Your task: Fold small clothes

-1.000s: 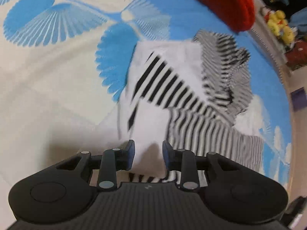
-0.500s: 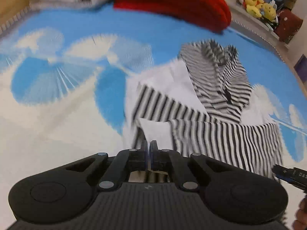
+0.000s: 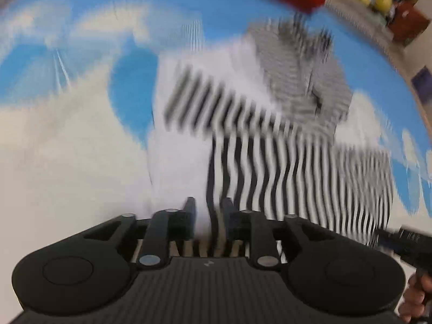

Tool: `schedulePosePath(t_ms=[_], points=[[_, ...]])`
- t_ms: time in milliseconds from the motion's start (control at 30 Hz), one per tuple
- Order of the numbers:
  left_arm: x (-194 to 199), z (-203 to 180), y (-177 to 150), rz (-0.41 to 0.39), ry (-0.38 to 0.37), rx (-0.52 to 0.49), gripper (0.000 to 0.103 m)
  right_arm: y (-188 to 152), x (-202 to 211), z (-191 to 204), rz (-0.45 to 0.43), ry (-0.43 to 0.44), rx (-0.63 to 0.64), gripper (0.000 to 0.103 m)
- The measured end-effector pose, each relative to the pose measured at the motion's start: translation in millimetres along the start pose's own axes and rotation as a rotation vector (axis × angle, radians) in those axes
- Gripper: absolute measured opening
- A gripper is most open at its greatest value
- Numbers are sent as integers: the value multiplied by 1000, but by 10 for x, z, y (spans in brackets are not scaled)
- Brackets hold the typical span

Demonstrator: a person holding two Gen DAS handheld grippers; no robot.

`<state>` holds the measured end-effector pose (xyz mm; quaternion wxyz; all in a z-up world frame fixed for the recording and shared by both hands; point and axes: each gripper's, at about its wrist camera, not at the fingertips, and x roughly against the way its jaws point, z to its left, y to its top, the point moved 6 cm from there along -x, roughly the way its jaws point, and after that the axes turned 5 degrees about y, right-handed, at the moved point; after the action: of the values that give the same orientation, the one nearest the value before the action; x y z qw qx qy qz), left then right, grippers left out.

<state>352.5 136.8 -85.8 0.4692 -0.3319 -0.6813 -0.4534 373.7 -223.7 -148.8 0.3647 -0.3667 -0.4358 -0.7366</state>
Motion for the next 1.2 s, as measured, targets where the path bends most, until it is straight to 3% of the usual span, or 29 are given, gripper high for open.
schedulePosePath(t_ms=[67, 133, 233, 333, 433, 633, 800, 1200], points=[[-67, 7, -15, 8, 26, 0, 26, 37, 37, -22, -9, 7, -26, 31], [29, -73, 21, -35, 49, -27, 26, 65, 88, -36, -36, 19, -59, 31], [141, -222, 32, -83, 20, -67, 30, 104, 181, 70, -88, 69, -35, 36], [95, -316, -12, -63, 26, -86, 30, 86, 126, 161, -50, 140, -16, 38], [30, -362, -52, -54, 54, -100, 30, -5, -47, 33, 36, 94, -55, 38], [22, -435, -58, -66, 52, -103, 30, 79, 110, 162, -17, 121, 1, 38], [-5, -456, -70, -62, 58, -111, 30, 27, -30, 29, 44, 111, -46, 39], [-5, -476, -71, -64, 56, -112, 30, 61, 75, 112, 17, 108, 3, 39]])
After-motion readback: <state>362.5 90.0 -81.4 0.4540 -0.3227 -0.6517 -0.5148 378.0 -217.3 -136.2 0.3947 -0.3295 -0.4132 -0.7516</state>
